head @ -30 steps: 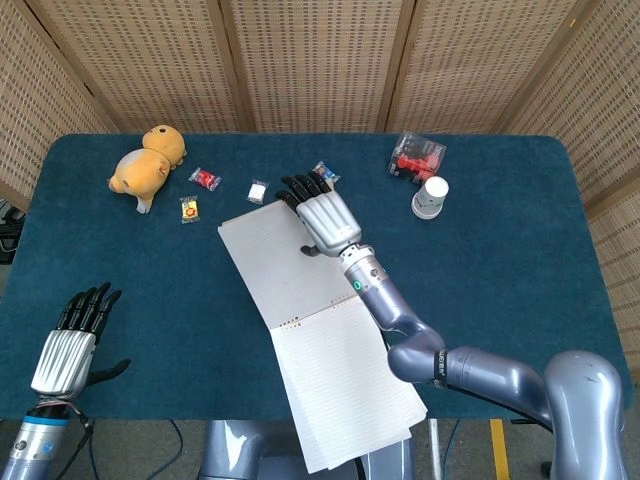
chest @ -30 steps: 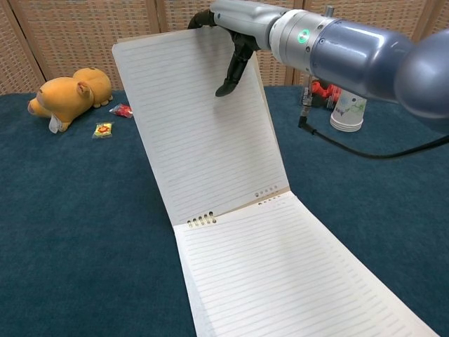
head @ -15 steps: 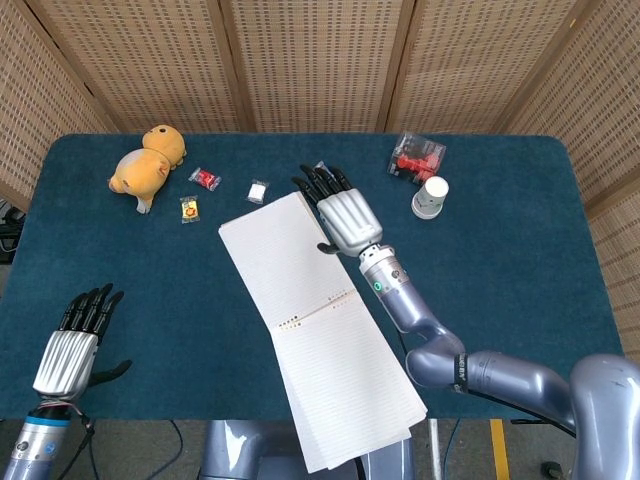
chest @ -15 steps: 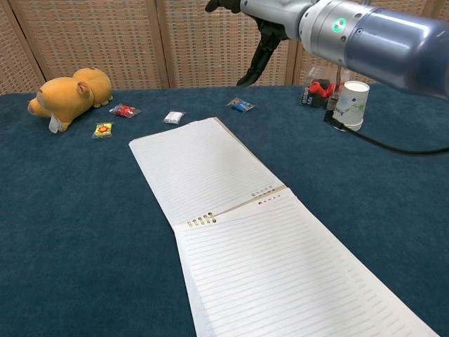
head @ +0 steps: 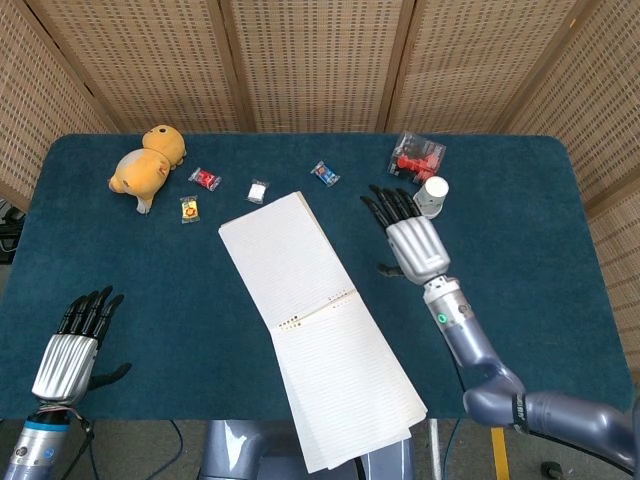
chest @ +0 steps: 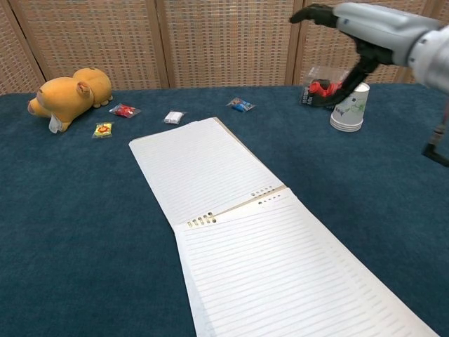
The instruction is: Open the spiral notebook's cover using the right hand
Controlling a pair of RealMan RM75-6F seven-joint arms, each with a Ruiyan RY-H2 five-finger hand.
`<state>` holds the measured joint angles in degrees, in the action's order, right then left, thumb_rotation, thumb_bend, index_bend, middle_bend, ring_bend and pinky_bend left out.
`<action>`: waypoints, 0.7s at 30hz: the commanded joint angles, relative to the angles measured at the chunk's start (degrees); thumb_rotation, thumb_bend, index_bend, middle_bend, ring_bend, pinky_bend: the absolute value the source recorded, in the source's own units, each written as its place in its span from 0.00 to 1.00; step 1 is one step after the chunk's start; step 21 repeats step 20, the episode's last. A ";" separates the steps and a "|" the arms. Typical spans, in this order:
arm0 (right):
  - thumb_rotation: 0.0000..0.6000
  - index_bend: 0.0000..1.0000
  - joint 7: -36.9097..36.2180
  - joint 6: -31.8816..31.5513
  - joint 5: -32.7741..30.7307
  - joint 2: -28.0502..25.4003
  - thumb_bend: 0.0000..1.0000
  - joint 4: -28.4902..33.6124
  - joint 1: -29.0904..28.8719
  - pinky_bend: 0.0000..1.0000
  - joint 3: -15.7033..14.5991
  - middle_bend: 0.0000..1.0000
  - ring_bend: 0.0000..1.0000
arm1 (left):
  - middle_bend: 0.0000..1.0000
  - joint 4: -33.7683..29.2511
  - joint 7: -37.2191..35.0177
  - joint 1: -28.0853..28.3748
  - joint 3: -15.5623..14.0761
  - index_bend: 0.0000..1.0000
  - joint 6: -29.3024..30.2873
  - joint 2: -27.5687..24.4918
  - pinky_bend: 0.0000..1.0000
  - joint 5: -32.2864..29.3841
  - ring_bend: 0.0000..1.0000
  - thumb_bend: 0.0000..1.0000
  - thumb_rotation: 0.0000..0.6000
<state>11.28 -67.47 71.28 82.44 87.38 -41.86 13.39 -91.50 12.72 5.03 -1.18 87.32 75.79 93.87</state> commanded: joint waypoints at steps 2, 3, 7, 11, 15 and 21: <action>1.00 0.02 -8.08 -9.67 6.07 -3.25 0.07 -1.04 10.67 0.00 -7.89 0.00 0.00 | 0.00 -0.16 0.46 -0.28 -0.24 0.00 0.77 0.00 0.05 0.78 0.00 0.00 1.00; 1.00 0.02 -8.94 -11.08 7.09 -3.31 0.07 -1.84 12.12 0.00 -8.96 0.00 0.00 | 0.00 -0.17 0.56 -0.32 -0.26 0.00 0.88 0.02 0.05 0.88 0.00 0.00 1.00; 1.00 0.01 -11.90 -15.48 10.55 -3.33 0.07 -4.41 17.12 0.00 -12.70 0.00 0.00 | 0.00 -0.10 0.78 -0.42 -0.35 0.00 0.87 0.16 0.05 0.87 0.00 0.00 1.00; 1.00 0.00 -13.72 -20.37 13.41 -3.11 0.08 -6.16 21.59 0.00 -14.98 0.00 0.00 | 0.00 0.21 0.74 -0.39 -0.49 0.00 0.52 0.36 0.05 0.77 0.00 0.00 1.00; 1.00 0.00 -16.35 -24.35 15.94 -3.43 0.08 -6.67 25.53 0.00 -16.92 0.00 0.00 | 0.00 0.70 1.04 -0.59 -0.54 0.00 0.75 0.51 0.05 0.77 0.00 0.00 1.00; 1.00 0.00 -17.36 -26.29 17.83 -3.41 0.08 -7.05 27.98 0.00 -17.65 0.00 0.00 | 0.00 1.12 0.81 -1.09 -0.74 0.00 0.80 0.67 0.05 0.13 0.00 0.00 1.00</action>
